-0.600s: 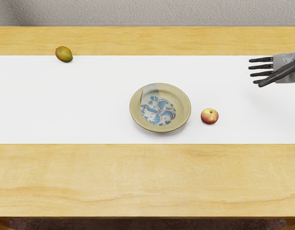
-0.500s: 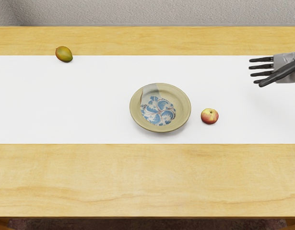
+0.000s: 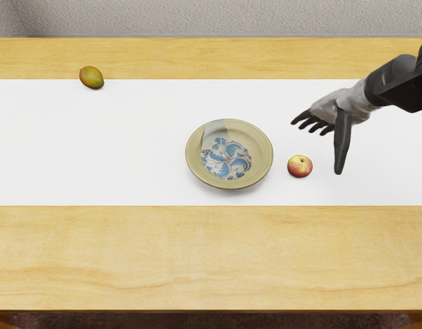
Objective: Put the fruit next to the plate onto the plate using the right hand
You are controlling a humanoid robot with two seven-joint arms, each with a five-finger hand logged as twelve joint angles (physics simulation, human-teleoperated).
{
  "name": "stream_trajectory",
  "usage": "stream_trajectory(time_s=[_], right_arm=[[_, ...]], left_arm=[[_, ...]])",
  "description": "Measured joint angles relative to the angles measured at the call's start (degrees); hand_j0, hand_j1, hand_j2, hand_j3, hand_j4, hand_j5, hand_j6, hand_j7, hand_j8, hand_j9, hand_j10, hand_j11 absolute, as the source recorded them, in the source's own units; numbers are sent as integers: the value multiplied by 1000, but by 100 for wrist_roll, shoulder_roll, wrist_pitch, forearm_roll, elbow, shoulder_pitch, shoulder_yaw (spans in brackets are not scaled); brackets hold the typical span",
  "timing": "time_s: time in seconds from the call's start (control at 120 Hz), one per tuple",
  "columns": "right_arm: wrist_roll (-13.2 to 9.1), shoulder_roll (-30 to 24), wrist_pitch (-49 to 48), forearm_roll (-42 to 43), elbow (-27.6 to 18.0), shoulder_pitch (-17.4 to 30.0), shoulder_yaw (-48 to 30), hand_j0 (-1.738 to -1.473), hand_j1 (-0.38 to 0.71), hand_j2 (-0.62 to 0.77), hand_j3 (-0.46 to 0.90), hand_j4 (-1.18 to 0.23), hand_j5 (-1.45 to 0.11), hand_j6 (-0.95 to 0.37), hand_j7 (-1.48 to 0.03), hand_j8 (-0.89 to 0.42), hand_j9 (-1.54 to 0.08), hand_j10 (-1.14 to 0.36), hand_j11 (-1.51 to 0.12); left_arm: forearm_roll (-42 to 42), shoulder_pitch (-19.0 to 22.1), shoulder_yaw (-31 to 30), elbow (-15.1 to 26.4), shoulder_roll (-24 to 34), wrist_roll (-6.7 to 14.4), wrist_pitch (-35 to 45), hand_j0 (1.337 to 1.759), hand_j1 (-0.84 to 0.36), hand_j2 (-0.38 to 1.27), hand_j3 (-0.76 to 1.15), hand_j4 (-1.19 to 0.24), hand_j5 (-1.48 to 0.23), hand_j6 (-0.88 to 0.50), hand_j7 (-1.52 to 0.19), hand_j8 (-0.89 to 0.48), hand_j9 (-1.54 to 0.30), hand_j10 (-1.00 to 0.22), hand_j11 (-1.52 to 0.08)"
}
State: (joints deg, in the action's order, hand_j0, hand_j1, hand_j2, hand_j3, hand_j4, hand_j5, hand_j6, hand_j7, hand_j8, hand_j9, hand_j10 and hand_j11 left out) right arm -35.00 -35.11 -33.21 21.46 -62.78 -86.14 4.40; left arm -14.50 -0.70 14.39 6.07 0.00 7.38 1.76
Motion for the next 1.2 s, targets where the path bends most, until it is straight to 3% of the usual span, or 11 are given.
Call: stream_trajectory(time_s=[0.167, 0.4, 0.558, 0.883, 1.2], right_arm=[[0, -26, 1754, 485, -890, -433, 647, -1658, -349, 0, 0, -2, 0, -2, 0, -2, 0, -1, 0], [0, 215, 3983, 1048, -1760, -97, 953, -1658, -349, 0, 0, -2, 0, -3, 0, -2, 0, -2, 0], [0, -127, 4663, 1258, -2282, 1, 1307, -1658, -290, -9, 0, -52, -65, -53, -65, -52, -65, -51, -65], [0, -69, 6262, 1973, -2569, 687, 1645, -1658, -152, -31, 0, -167, -215, -169, -214, -168, -215, -167, -215], [0, 253, 6785, 2256, -2595, 1096, 1660, -1658, -91, -41, 0, -218, -281, -219, -281, -219, -281, -218, -281]], left_arm=[[0, -8, -1, 0, 0, 0, 0, 1658, 349, 0, 0, 0, 0, -1, 0, -1, 0, 0, 0], [0, -9, -5, 0, 0, 0, 0, 1658, 349, 0, 0, 0, 0, -1, 0, -1, 0, 0, 0], [0, -17, -6, 0, 0, 0, 0, 1658, 349, 0, 0, 0, 0, -1, 0, -1, 0, 0, 0], [0, -26, -4, 0, 0, 0, 0, 1658, 349, 0, 0, -1, 0, -1, 0, -1, 0, 0, 0], [0, -26, -6, 0, 0, 0, 0, 1658, 349, 0, 0, -1, 0, -1, 0, -1, 0, 0, 0]])
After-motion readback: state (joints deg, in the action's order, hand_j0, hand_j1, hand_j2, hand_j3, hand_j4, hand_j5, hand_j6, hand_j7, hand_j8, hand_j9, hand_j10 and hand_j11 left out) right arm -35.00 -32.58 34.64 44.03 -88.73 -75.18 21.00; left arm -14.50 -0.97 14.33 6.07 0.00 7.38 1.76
